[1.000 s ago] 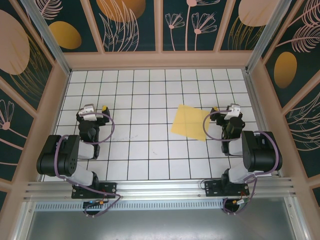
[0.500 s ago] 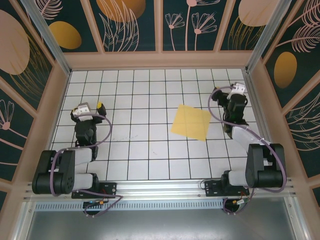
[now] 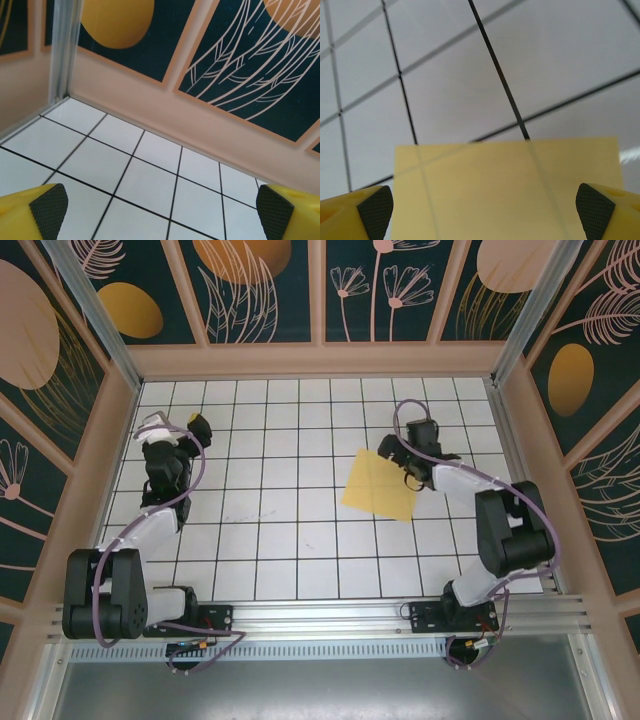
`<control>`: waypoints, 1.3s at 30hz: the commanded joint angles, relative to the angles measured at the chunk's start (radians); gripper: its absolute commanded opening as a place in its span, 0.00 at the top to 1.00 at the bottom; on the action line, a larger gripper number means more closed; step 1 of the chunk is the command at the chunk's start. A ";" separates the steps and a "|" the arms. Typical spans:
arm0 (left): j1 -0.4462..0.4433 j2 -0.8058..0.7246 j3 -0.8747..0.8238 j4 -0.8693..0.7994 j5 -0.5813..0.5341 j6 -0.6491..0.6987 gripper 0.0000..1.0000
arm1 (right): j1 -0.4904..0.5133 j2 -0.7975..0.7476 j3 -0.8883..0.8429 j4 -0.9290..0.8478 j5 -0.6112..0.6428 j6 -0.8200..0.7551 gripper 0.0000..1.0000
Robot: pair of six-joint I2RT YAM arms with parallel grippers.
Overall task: Fold a paper plane with a square sheet of paper (pick it up from the middle)
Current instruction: Rotate the square sheet of paper at the center of the table.
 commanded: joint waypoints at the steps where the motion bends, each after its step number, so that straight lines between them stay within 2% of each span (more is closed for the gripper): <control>1: 0.007 0.030 0.046 -0.115 0.070 -0.062 0.02 | 0.014 0.075 0.057 -0.075 0.025 0.122 0.05; 6: 0.007 0.041 0.052 -0.119 0.113 -0.054 0.02 | 0.039 0.159 0.109 -0.101 0.077 0.128 0.05; 10: 0.007 0.046 0.047 -0.114 0.118 -0.051 0.02 | 0.060 0.237 0.153 -0.115 0.072 0.084 0.05; 17: 0.007 0.053 0.047 -0.106 0.137 -0.051 0.01 | 0.133 0.399 0.293 -0.145 -0.118 -0.208 0.09; 20: 0.007 0.057 0.046 -0.107 0.145 -0.053 0.02 | 0.156 0.392 0.325 -0.160 -0.119 -0.260 0.09; 23: 0.007 0.062 0.048 -0.111 0.151 -0.056 0.01 | 0.156 0.339 0.370 -0.211 -0.057 -0.258 0.08; 26: 0.007 0.062 0.049 -0.114 0.167 -0.056 0.02 | 0.160 0.277 0.395 -0.286 -0.009 -0.273 0.02; 28: 0.007 0.062 0.050 -0.117 0.178 -0.057 0.01 | 0.161 0.250 0.387 -0.333 -0.032 -0.307 0.01; 34: 0.007 0.076 0.052 -0.110 0.195 -0.062 0.01 | 0.200 0.252 0.379 -0.432 -0.002 -0.336 0.01; 39: 0.007 0.087 0.053 -0.107 0.209 -0.073 0.01 | 0.249 0.314 0.438 -0.473 0.013 -0.360 0.01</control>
